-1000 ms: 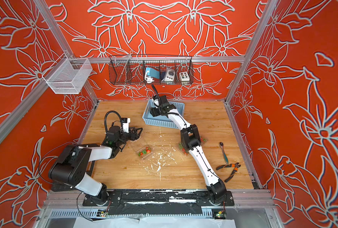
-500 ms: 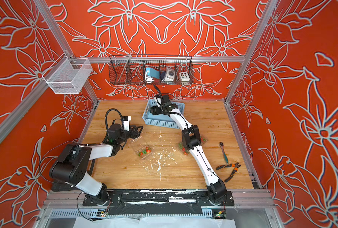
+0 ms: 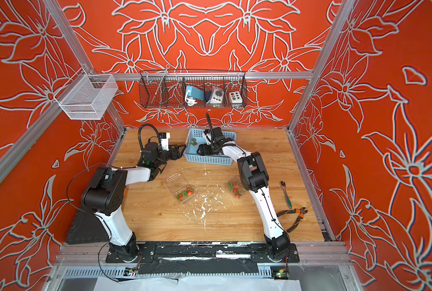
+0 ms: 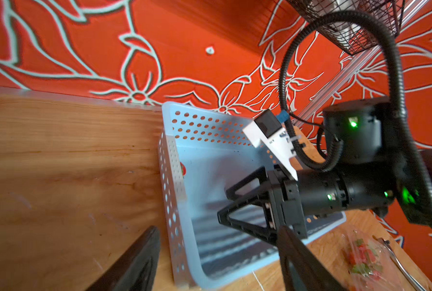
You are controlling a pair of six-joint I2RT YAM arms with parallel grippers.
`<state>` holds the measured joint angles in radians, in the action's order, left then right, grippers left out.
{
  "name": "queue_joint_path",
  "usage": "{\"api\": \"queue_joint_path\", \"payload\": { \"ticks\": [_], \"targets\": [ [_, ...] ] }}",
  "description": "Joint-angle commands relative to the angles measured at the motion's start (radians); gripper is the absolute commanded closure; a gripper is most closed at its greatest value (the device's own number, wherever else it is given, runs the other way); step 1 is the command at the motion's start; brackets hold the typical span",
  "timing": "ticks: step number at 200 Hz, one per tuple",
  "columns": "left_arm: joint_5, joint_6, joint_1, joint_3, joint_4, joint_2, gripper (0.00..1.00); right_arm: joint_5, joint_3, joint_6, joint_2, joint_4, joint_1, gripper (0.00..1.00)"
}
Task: Pack strawberries into containers
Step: Move the basket to the center of the board.
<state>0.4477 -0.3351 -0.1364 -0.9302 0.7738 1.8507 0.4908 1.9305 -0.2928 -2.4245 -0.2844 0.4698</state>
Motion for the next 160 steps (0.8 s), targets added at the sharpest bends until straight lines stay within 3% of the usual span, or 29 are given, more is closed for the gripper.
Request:
{"api": "queue_joint_path", "payload": {
  "ticks": [1,38,61,160],
  "targets": [
    [0.062,-0.012,0.006,-0.052,-0.041,0.041,0.28,-0.013,-0.156,0.022,0.086,0.033,-0.002,0.23],
    [0.091,-0.007,-0.001,-0.049,-0.059,0.041,0.30,-0.017,-0.344,0.053,0.217,0.064,0.000,0.23],
    [0.113,0.000,-0.009,-0.039,-0.084,0.028,0.30,-0.033,-0.352,0.076,0.250,0.058,0.003,0.23],
    [0.123,0.015,-0.055,-0.063,-0.118,0.063,0.31,-0.039,0.129,0.331,0.020,-0.296,0.015,0.25]
  ]
}}
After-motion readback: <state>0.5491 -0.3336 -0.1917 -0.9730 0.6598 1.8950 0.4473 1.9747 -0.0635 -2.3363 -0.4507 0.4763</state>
